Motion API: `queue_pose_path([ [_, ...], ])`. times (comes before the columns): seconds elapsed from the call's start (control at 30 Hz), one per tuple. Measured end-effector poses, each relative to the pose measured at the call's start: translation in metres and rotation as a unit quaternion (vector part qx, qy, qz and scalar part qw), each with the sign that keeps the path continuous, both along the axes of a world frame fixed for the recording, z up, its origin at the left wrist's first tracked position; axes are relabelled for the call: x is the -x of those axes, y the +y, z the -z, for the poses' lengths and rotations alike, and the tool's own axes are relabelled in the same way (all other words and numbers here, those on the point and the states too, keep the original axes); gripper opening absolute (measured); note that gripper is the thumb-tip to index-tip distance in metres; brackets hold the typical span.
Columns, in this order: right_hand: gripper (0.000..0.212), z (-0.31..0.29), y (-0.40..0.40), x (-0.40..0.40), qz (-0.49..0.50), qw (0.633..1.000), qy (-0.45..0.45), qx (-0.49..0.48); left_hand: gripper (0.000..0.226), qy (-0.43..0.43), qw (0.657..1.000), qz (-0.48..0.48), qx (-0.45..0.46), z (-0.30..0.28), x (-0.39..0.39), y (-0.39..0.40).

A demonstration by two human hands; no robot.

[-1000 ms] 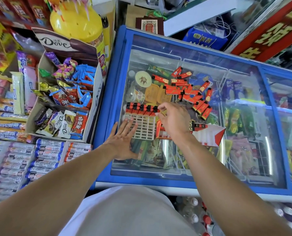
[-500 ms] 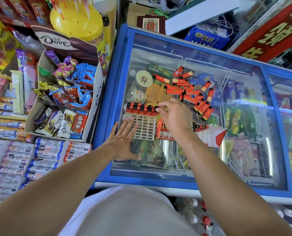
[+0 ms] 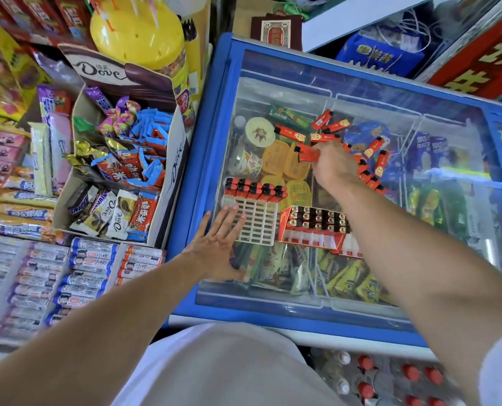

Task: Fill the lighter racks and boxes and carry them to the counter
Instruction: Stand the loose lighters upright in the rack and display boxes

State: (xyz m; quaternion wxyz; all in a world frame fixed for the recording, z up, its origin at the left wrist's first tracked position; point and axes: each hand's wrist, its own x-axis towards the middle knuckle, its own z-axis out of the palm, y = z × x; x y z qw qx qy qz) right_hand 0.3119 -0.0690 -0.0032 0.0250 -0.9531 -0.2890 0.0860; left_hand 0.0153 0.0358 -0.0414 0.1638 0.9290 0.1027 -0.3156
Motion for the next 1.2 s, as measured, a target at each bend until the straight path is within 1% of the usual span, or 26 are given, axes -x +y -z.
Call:
queue_pose_path([
  [0.2, 0.040, 0.012, 0.006, -0.018, -0.021, 0.999, -0.024, 0.043, 0.142, -0.007, 1.000, 0.000, -0.009, 0.003, 0.001, -0.001],
  [0.3, 0.032, 0.006, 0.007, -0.019, -0.059, 0.994, -0.046, 0.075, 0.142, -0.008, 1.000, 0.000, -0.011, 0.004, 0.000, -0.002],
  [0.33, 0.029, 0.000, 0.006, -0.017, -0.076, 0.993, -0.058, 0.074, 0.142, -0.007, 1.000, 0.000, -0.010, 0.004, 0.000, -0.002],
  [0.4, 0.029, -0.014, -0.001, -0.008, -0.093, 0.993, -0.067, 0.026, 0.142, -0.004, 1.000, 0.000, -0.006, 0.003, 0.000, -0.003],
  [0.43, 0.031, -0.024, -0.007, -0.001, -0.092, 0.994, -0.055, -0.016, 0.142, -0.003, 1.000, -0.001, -0.005, 0.003, 0.000, -0.003],
  [0.5, 0.033, -0.046, -0.021, 0.020, -0.081, 0.991, 0.005, -0.104, 0.142, 0.000, 1.000, -0.002, -0.003, 0.001, 0.001, -0.002],
  [0.57, 0.034, -0.067, -0.041, 0.045, -0.076, 0.983, 0.057, -0.157, 0.140, 0.001, 1.000, -0.003, 0.001, -0.002, 0.001, -0.002],
  [0.63, 0.034, -0.079, -0.064, 0.071, -0.080, 0.973, 0.081, -0.201, 0.136, -0.003, 1.000, -0.006, 0.008, -0.004, 0.001, -0.002],
  [0.7, 0.030, -0.084, -0.086, 0.093, -0.086, 0.962, 0.103, -0.237, 0.132, -0.017, 1.000, -0.016, 0.018, -0.005, 0.002, -0.001],
  [0.8, 0.027, -0.082, -0.113, 0.121, -0.040, 0.952, 0.174, -0.247, 0.126, -0.041, 0.998, -0.035, 0.033, -0.005, 0.004, 0.000],
  [0.9, 0.032, -0.070, -0.125, 0.140, 0.016, 0.941, 0.217, -0.259, 0.124, -0.076, 0.994, -0.064, 0.051, -0.005, 0.006, -0.005],
  [0.97, 0.033, -0.061, -0.126, 0.147, 0.025, 0.935, 0.228, -0.271, 0.122, -0.117, 0.989, -0.076, 0.048, -0.006, 0.007, -0.013],
  [1.03, 0.030, -0.058, -0.123, 0.151, 0.018, 0.937, 0.232, -0.259, 0.117, -0.150, 0.985, -0.071, 0.054, -0.009, 0.006, -0.022],
  [1.13, 0.026, -0.055, -0.119, 0.156, -0.002, 0.948, 0.219, -0.230, 0.111, -0.177, 0.981, -0.039, 0.071, -0.018, 0.002, -0.037],
  [1.2, 0.025, -0.054, -0.115, 0.159, -0.003, 0.954, 0.200, -0.225, 0.109, -0.180, 0.980, -0.032, 0.077, -0.023, -0.003, -0.047],
])
